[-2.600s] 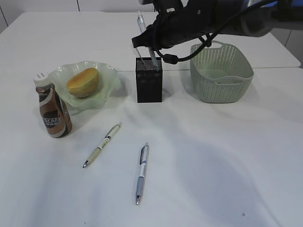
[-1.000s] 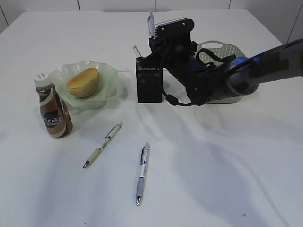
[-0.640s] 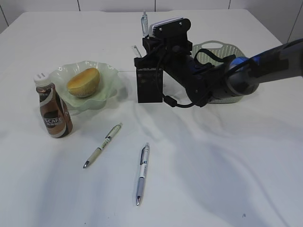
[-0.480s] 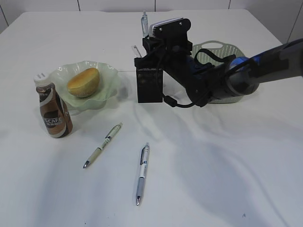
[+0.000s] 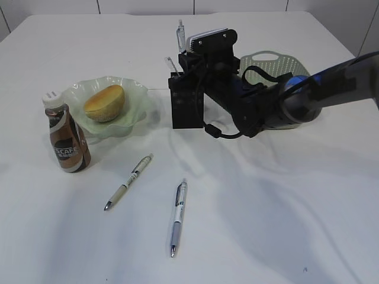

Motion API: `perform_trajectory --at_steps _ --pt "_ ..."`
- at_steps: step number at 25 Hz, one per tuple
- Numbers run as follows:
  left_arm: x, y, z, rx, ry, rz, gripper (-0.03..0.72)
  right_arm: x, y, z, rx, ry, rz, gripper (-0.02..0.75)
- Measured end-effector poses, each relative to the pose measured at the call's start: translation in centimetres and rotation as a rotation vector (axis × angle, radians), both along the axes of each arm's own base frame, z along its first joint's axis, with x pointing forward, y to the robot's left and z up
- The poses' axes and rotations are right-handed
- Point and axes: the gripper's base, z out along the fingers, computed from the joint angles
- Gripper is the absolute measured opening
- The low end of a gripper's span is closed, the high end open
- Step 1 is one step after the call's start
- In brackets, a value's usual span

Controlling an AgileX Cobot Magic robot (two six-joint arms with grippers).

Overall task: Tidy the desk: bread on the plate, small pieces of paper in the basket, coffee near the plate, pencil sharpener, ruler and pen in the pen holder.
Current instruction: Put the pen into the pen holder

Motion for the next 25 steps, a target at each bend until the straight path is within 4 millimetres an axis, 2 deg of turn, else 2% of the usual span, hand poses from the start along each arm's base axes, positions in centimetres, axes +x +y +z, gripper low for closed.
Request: perform_trajectory --at_steps 25 --pt "0.0 0.0 0.0 -0.001 -0.004 0.000 0.466 0.0 0.0 -0.9 -0.010 0.031 -0.003 0.118"
